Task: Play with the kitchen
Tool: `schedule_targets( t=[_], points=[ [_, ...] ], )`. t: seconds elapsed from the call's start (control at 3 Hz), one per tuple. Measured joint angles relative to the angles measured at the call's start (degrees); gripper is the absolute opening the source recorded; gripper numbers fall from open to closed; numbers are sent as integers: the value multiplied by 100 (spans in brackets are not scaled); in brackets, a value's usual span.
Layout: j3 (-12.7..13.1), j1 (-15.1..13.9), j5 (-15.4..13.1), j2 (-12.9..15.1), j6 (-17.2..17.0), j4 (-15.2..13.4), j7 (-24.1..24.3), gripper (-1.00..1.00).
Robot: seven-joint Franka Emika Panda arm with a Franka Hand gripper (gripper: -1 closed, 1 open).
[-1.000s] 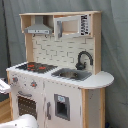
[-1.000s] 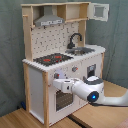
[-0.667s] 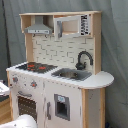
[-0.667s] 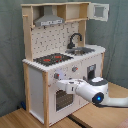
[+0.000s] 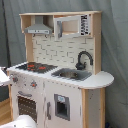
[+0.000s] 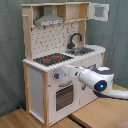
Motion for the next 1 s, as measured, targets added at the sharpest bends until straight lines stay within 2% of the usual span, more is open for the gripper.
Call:
schedule_targets(
  t=[0.67, 1.0],
  points=[
    [-671, 461, -141, -179, -929, -69, 453, 100],
    [-889, 694, -328, -213, -1302, -121, 680, 100]
  ],
)
